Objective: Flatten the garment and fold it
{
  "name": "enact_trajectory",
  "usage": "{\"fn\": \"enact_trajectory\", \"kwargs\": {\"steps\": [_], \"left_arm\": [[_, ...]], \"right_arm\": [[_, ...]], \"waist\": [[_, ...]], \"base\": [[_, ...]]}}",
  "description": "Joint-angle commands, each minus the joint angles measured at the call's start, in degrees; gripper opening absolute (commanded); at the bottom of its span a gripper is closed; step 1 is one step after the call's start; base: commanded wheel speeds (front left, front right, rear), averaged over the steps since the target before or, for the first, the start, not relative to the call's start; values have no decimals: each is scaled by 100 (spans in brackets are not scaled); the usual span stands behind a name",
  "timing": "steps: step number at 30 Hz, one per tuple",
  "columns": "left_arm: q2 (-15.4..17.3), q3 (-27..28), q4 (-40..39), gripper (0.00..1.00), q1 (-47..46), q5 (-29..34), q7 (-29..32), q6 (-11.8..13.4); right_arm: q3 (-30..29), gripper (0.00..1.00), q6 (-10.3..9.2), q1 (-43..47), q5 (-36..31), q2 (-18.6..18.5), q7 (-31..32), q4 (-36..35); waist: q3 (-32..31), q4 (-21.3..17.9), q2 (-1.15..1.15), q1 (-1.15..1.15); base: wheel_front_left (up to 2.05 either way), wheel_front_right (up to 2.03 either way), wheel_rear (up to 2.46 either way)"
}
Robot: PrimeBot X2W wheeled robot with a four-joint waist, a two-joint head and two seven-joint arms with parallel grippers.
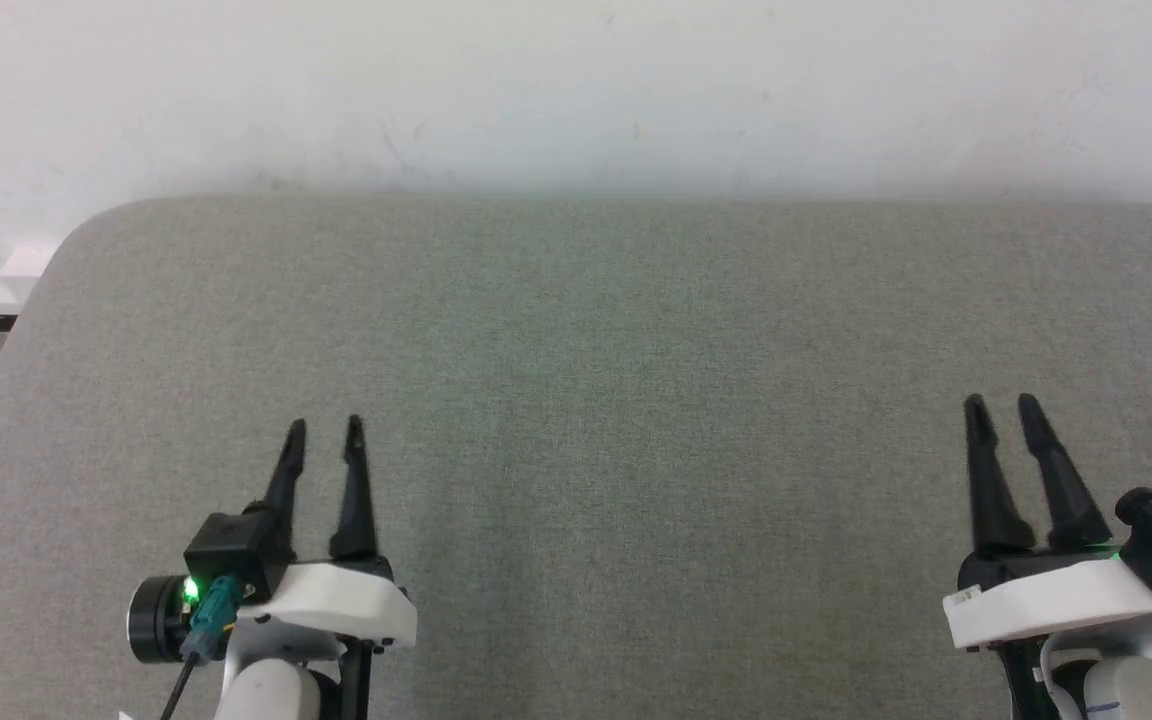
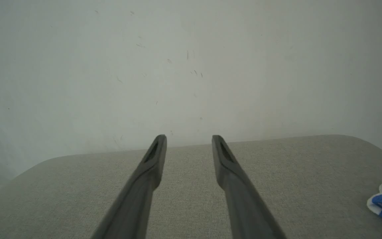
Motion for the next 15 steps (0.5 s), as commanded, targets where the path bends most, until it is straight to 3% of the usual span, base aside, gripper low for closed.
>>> {"fn": "enact_trajectory", "kwargs": {"steps": [1,15], "left_arm": [[2,-1,-2,0,-1,1,3,0],[1,26,-92,0,49,75,127,-31]], "right_arm": [[0,0,0,0,-1,0,1,-1],[28,0,0,17,-123,2,128,-46]], "waist": [[0,-1,0,0],[-5,-47,0,0]], "base": [[0,0,0],[0,0,0]]}}
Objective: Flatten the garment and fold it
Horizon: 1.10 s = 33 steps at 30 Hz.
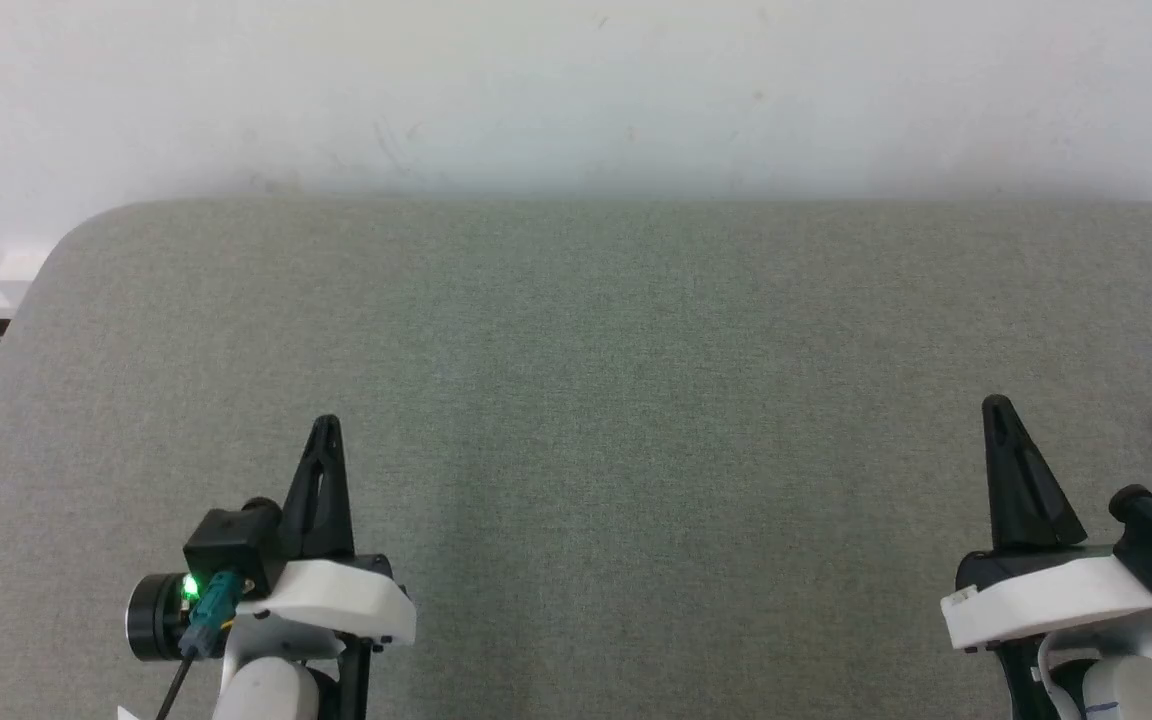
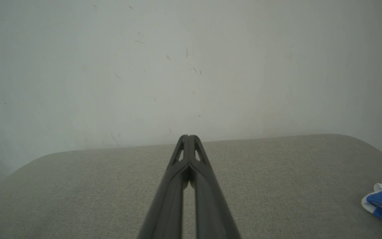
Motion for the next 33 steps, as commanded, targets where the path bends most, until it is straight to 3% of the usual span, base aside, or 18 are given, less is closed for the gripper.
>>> {"fn": "enact_trajectory", "kwargs": {"steps": [1,33], "left_arm": [[-3,19,-48,0,54,66,28,-33],[-11,95,-316,0,203,287,402,-123]], "right_arm": [[25,0,-1,19,-65,3,33,-28],[106,0,-2,71,-427,8,408,-159]], "waist": [[-1,-5,0,0],[-17,-144,0,0]], "base": [[0,0,0],[0,0,0]]}}
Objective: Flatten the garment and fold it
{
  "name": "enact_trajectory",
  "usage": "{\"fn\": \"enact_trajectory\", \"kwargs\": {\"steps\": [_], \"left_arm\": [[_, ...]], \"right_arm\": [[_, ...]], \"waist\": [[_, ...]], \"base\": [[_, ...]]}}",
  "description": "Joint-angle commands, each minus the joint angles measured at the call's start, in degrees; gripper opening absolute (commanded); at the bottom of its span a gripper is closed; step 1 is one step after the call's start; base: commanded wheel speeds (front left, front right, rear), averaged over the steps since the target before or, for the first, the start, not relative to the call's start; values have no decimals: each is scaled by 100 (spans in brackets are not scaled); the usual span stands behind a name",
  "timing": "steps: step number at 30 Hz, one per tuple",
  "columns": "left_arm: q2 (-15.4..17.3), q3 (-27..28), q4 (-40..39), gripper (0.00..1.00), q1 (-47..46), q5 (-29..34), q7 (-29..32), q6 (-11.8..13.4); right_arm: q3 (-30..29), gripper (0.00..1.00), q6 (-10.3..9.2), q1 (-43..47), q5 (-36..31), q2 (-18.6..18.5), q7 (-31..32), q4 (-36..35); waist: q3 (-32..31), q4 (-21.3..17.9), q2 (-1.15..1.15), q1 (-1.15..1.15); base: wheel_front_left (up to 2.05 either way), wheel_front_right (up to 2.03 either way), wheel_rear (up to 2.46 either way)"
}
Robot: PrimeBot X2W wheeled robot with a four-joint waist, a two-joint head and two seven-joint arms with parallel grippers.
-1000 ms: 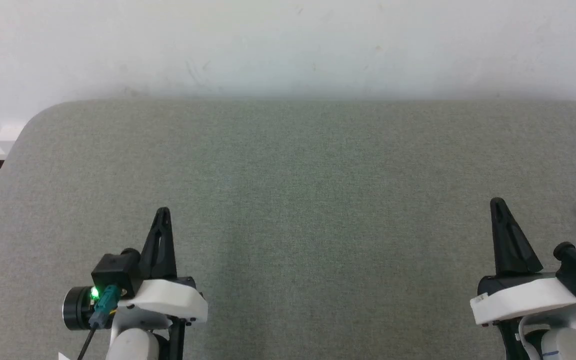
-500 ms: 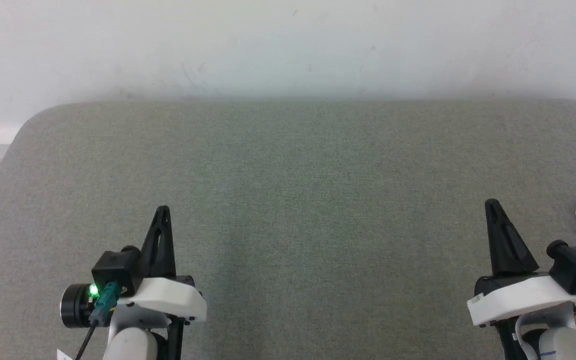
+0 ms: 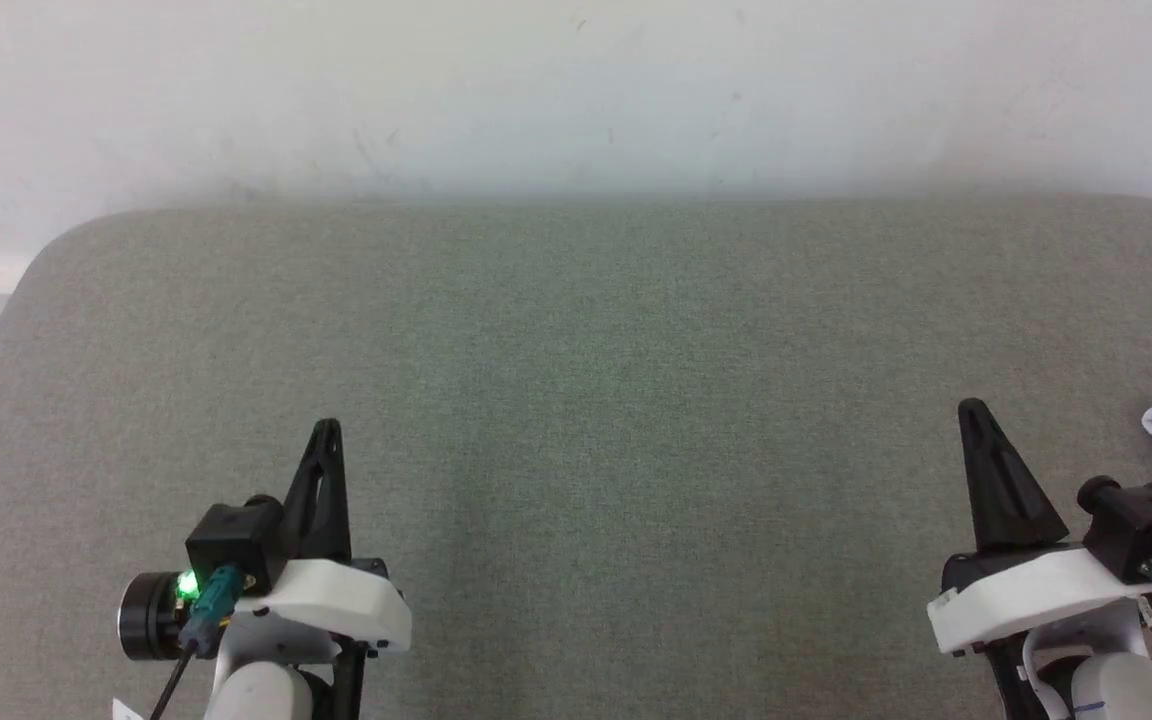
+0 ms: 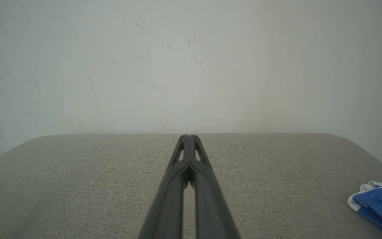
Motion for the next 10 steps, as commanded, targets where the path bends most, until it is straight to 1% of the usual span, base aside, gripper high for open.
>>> {"fn": "enact_trajectory", "kwargs": {"steps": [1,10], "left_arm": [[-10,22,-53,0,99,73,35,-31],[-13,44,-128,0,141,135,140,-56]], "right_arm": [[2,0,-2,71,-59,7,45,-42],[25,0,-2,86,-161,9,150,-79]], "waist": [[-1,-7,0,0],[-5,-45,0,0]], "base": [[0,0,0],[0,0,0]]}}
